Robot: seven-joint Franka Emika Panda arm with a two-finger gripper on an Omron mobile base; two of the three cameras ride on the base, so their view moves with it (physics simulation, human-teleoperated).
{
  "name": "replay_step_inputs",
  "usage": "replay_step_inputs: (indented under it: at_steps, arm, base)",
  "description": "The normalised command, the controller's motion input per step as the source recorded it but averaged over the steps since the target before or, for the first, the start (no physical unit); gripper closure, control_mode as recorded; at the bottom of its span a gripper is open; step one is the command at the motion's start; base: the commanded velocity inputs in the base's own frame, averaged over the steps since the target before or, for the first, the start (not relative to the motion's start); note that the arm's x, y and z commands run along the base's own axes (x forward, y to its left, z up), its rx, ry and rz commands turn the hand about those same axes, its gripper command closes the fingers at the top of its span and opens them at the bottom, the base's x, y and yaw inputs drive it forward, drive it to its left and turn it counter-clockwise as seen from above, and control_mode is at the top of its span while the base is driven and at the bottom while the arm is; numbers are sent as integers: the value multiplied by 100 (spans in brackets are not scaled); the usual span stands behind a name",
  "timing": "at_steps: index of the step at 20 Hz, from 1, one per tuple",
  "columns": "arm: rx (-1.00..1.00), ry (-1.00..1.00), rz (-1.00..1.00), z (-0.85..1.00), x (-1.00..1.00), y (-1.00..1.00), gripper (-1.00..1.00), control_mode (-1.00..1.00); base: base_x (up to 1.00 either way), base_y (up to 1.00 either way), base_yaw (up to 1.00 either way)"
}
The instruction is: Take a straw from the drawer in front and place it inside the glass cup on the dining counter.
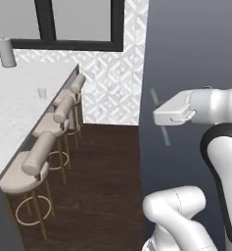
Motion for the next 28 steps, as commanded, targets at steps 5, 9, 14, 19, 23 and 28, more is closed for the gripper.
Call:
replay_step_inputs:
  at_steps: [5, 9, 14, 19, 23, 28]
  arm:
    - [0, 0, 0, 0, 0, 0, 100, 100]
    - [0, 0, 0, 0, 0, 0, 100, 100]
    - [0, 0, 0, 0, 0, 0, 100, 100]
    - [0, 0, 0, 0, 0, 0, 100, 100]
    - [0, 0, 0, 0, 0, 0, 100, 100]
    - [0, 0, 0, 0, 0, 0, 100, 100]
  base:
    - [86, -72, 42]
    - [88, -71, 42]
    - [83, -71, 43]
    - [83, -67, 44]
    - [92, -43, 44]
    - [78, 6, 32]
